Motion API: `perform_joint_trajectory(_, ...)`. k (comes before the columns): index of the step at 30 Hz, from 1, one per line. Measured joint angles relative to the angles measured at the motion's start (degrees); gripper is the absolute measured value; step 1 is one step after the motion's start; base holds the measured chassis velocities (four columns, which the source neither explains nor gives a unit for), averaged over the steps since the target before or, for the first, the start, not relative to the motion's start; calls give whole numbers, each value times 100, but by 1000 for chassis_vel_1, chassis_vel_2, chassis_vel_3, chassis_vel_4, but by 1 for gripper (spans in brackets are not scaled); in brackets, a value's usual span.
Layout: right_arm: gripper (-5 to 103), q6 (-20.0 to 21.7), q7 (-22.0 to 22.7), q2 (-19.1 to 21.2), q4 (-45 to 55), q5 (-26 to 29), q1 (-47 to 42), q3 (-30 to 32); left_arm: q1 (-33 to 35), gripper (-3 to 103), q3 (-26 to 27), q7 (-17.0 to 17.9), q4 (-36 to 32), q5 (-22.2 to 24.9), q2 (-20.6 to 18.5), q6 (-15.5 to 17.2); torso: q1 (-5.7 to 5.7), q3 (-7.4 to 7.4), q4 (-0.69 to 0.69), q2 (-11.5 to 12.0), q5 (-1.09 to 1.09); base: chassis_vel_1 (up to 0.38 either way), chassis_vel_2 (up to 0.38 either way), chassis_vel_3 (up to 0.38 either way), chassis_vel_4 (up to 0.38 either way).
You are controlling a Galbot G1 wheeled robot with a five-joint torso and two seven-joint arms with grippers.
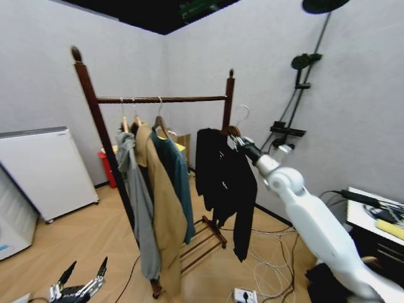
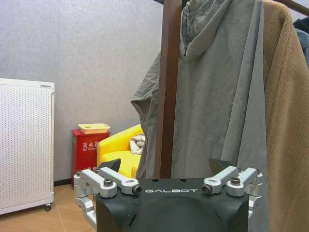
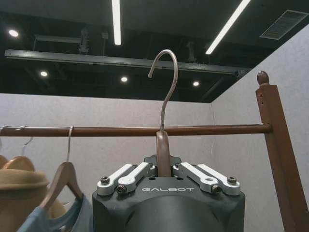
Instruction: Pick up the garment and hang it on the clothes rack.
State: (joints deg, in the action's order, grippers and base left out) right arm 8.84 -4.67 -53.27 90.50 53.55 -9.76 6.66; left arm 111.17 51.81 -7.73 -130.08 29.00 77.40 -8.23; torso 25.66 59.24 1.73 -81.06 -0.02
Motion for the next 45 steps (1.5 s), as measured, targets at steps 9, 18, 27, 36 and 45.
perform_joint_trajectory(9, 9, -150, 254, -964, -1499, -588, 1440, -1131, 0, 100, 0, 2, 0, 0, 0, 0, 1, 1, 2, 1, 2, 0, 0, 0, 0)
perform_joint_trajectory(18, 9, -538, 698, -2287, -3218, -1618, 2493, -1829, 0, 100, 0, 1, 0, 0, 0, 0, 1, 0, -2, 1, -1, 0, 0, 0, 0)
perform_joint_trajectory(27, 9, -766, 649, -2773, -4268, -1909, 2842, -2052, 0, 100, 0, 0, 0, 0, 0, 0, 1, 0, 1, 0, 2, 0, 0, 0, 0)
perform_joint_trajectory(36, 12, -423, 658, -2796, -4049, -2024, 2634, -2086, 0, 100, 0, 1, 0, 0, 0, 0, 1, 0, 0, 0, 2, 0, 0, 0, 0)
perform_joint_trajectory(45, 44, -332, 696, -1941, -2157, -1746, 1738, -1835, 0, 100, 0, 0, 0, 0, 0, 0, 0, -1, -1, -1, 3, 0, 0, 0, 0)
